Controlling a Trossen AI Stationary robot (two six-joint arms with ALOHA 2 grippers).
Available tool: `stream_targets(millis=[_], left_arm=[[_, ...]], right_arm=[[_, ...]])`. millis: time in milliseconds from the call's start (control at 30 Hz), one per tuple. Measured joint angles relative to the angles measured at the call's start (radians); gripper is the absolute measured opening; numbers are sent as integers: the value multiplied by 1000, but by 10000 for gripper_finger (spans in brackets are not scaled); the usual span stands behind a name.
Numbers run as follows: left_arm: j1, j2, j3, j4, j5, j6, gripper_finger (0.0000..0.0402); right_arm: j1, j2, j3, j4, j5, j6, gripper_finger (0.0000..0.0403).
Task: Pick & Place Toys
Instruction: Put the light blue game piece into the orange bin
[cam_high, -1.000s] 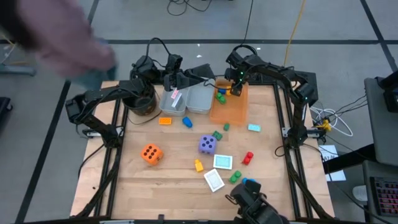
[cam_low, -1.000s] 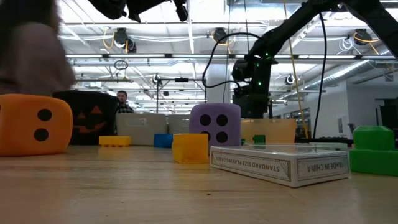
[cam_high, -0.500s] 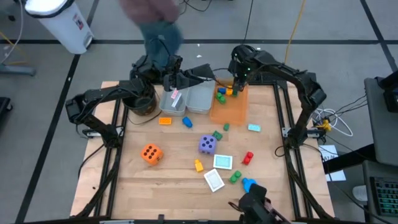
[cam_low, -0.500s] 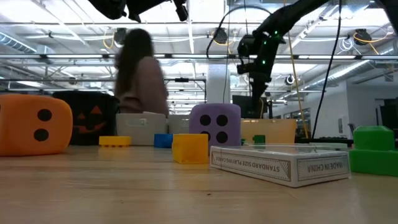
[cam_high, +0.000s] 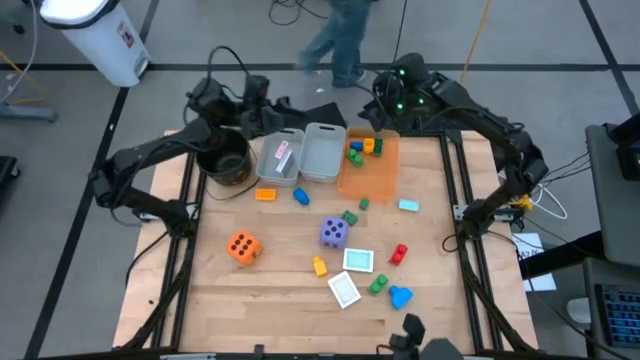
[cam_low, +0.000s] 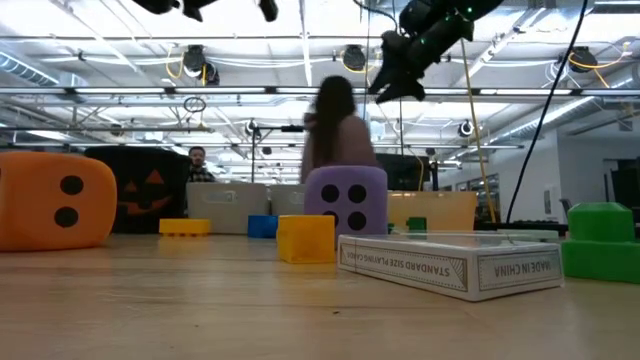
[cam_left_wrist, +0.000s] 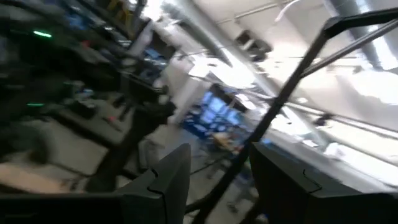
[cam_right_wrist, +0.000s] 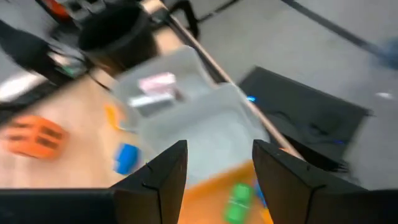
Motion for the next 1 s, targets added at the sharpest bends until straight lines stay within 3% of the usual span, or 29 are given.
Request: stream_targets(millis=[100, 200, 333, 500, 633, 733, 1000], left_arm=[[23, -74, 0, -175, -71, 120, 170], [22, -151, 0, -329, -211, 252, 170], [-9, -223, -19, -407, -352, 346, 170], [-46, -280, -97, -406, -364, 325, 170], [-66, -343, -236, -280, -381, 267, 170], [-85, -407, -352, -158, -441, 224, 170], [-164, -511, -488, -137, -520, 187, 170]], right_arm=[[37, -8, 0, 35, -37, 73, 175], [85, -6, 0, 50, -35, 147, 172], [171, 12, -6, 144, -34, 206, 170], [279, -2, -110, 544, -35, 361, 169], [350, -26, -219, 855, -32, 445, 169], [401, -59, -315, 958, -10, 457, 167], [495, -265, -556, 955, 110, 408, 164]])
